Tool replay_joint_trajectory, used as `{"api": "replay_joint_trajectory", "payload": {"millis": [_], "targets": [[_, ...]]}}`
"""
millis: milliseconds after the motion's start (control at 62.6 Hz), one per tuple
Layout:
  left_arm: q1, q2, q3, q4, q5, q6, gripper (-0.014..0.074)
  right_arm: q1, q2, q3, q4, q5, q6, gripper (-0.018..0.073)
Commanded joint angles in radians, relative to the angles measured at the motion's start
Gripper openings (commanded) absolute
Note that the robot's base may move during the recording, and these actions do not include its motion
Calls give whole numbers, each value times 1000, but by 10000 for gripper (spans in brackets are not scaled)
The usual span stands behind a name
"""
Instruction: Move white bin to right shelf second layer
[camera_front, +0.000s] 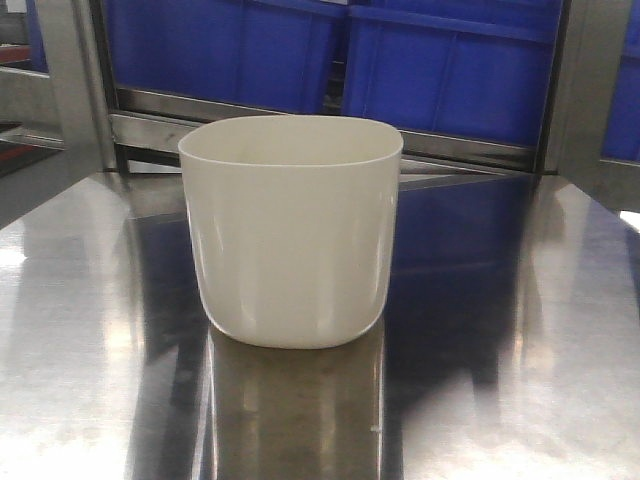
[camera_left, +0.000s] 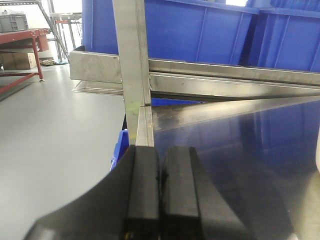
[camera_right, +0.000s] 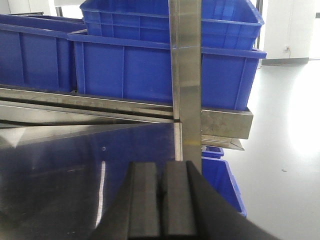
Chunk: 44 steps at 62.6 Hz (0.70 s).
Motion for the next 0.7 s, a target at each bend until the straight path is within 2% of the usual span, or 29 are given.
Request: {"api": "replay_joint_trajectory", "payload": {"millis": [0,686], "targets": [[-1,-14,37,-5,-85,-4,85,-4,-20,-16,-5,-90,-3,56],[-1,-14,37,-5,-85,-4,85,-4,-20,-16,-5,-90,-3,56]]}}
